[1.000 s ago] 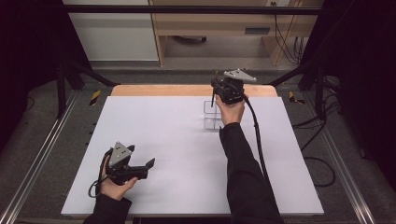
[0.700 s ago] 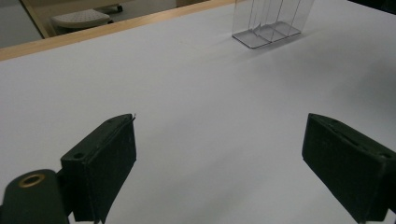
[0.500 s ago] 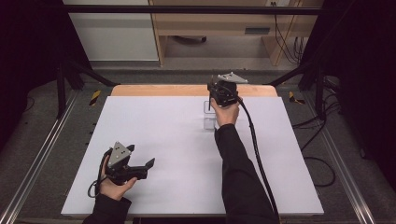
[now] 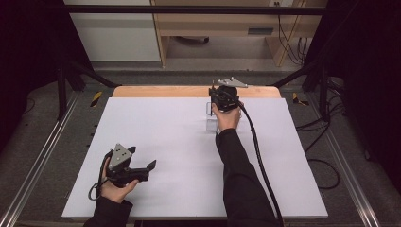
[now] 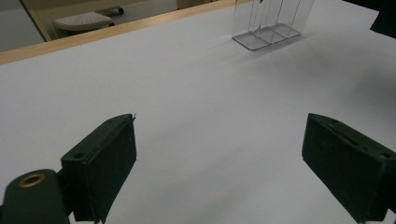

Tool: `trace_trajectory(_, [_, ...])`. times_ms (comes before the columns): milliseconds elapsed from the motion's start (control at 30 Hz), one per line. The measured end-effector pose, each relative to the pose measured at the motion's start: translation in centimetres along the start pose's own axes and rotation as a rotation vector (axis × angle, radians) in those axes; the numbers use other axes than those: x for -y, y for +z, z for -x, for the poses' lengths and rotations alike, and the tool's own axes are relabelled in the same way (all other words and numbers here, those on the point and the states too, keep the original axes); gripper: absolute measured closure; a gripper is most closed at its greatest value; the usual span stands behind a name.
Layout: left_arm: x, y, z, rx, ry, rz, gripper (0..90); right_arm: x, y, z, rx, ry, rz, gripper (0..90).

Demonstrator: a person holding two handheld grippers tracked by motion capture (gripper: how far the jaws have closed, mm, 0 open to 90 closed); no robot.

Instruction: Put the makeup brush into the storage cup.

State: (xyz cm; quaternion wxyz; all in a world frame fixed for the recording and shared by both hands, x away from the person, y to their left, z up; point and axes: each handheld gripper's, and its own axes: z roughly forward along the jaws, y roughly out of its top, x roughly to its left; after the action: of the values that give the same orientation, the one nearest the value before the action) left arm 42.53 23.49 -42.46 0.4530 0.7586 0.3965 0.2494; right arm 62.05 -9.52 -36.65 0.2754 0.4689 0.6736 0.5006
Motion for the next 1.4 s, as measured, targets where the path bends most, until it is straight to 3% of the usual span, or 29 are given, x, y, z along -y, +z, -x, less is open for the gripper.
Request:
trace_trajectory(600, [0.0,0.1,0.1,-0.002,0.002,-0.002,9.3,2.3,0.2,0.8,0.003,0.035,-0.036,83.4])
trace_trajectory(1133, [0.1,0.2,0.2,-0.001,0.004,-0.004,9.5,3.9,0.1,1.2,-0.006,0.020,-0.089,82.9])
trace_trajectory(1400, [0.1,0.3,0.2,-0.001,0.005,-0.009,9.6,4.1,-1.4,1.6,-0.031,0.006,-0.103,73.9])
